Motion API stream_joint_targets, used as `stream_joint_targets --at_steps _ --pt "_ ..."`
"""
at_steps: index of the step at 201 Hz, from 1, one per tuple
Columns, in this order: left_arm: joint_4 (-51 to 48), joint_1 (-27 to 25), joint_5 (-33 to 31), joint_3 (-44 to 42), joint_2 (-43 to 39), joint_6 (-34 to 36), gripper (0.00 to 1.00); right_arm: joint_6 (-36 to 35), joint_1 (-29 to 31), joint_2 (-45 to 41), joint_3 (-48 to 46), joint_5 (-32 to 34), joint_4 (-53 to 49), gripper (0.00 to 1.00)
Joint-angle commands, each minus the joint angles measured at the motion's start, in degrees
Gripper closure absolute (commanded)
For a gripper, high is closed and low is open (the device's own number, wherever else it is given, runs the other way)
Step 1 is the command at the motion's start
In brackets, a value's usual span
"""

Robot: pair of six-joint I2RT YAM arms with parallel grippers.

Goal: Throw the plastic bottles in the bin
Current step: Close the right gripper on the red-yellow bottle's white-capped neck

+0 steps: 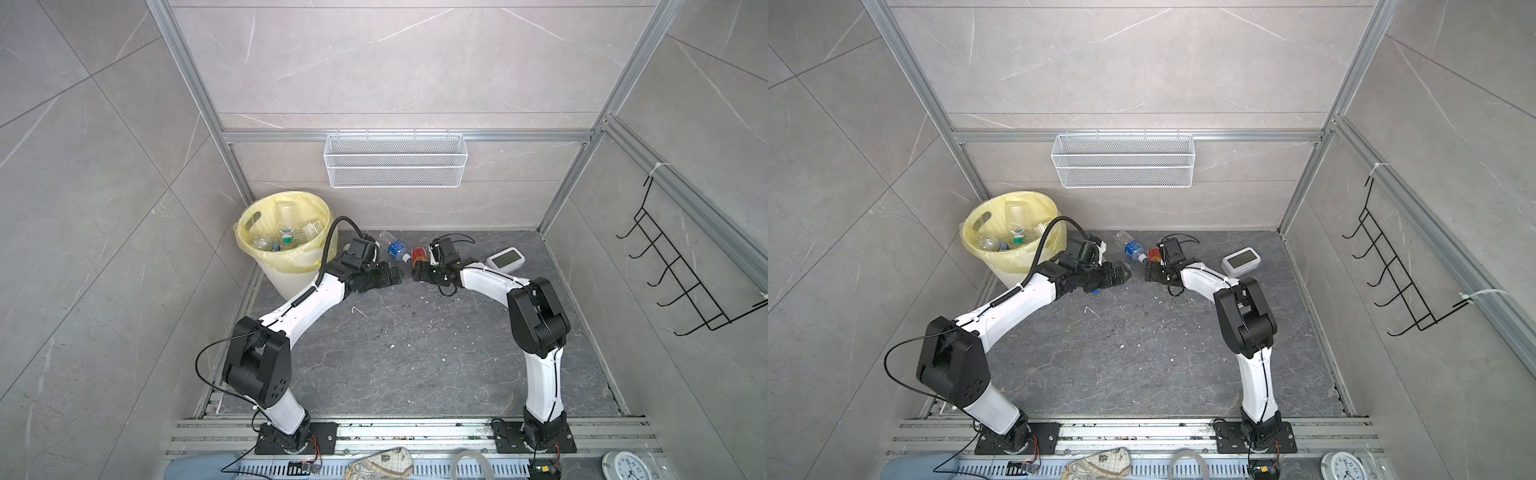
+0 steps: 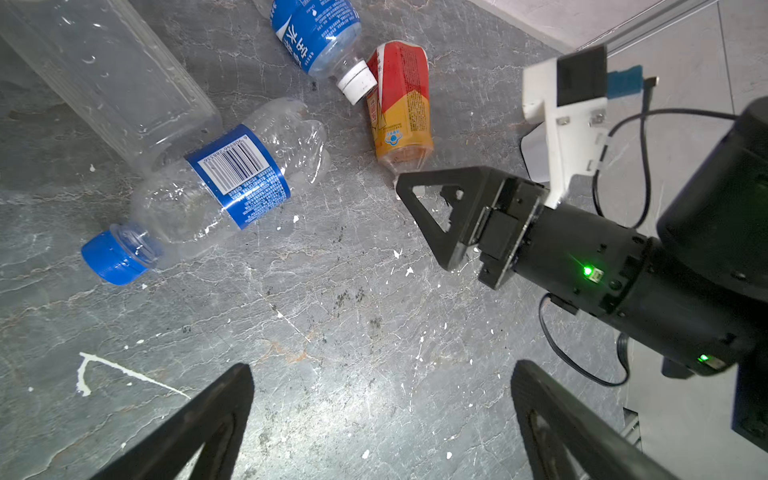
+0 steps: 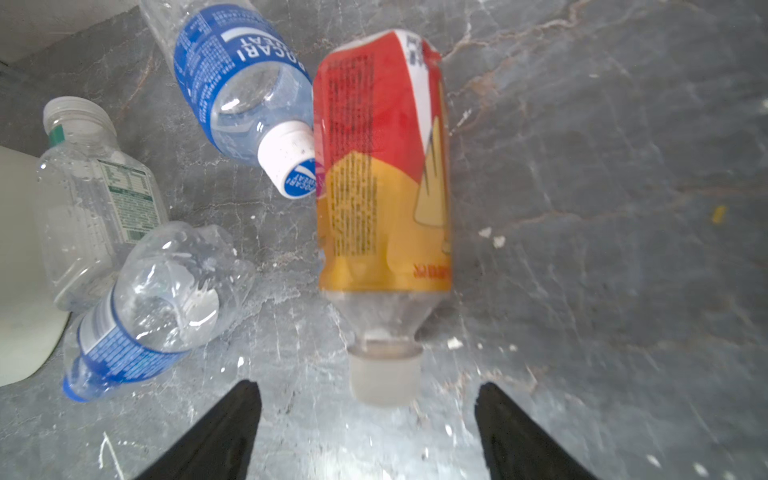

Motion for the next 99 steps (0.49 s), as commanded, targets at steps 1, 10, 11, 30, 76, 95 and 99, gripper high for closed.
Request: stream_joint_targets --at_steps 1,10,11,30,76,95,99 --pt "1.5 0.4 1.8 0.6 0.2 -1.0 0.00 -0.4 0.1 2.9 2.4 1.0 -1.1 0.23" --pt "1.4 0.5 1.8 0.7 0.2 -0.9 0.00 -0.2 0.1 3.6 2.9 0.8 -1.1 0.26" --pt "1.4 0.5 1.8 0.7 0.3 -0.9 0.00 -0.2 0.1 3.7 2.9 0.8 -1.1 0.26" --pt "1.3 0.5 2.0 0.8 0.4 -1.0 0.00 0.1 0.1 5.1 4.0 0.6 -1.7 0.32" --pt "1.1 0.5 2.3 1.0 0.5 -0.9 0.00 0.4 0.0 6.6 4.7 0.7 -1.9 0.47" --pt "1.0 0.5 2.5 1.1 0.6 -0.9 0.00 0.4 0.1 6.7 4.7 0.6 -2.0 0.53" --pt "1.0 0.5 2.5 1.1 0.6 -0.9 0.00 0.4 0.0 6.7 4.7 0.6 -2.0 0.54"
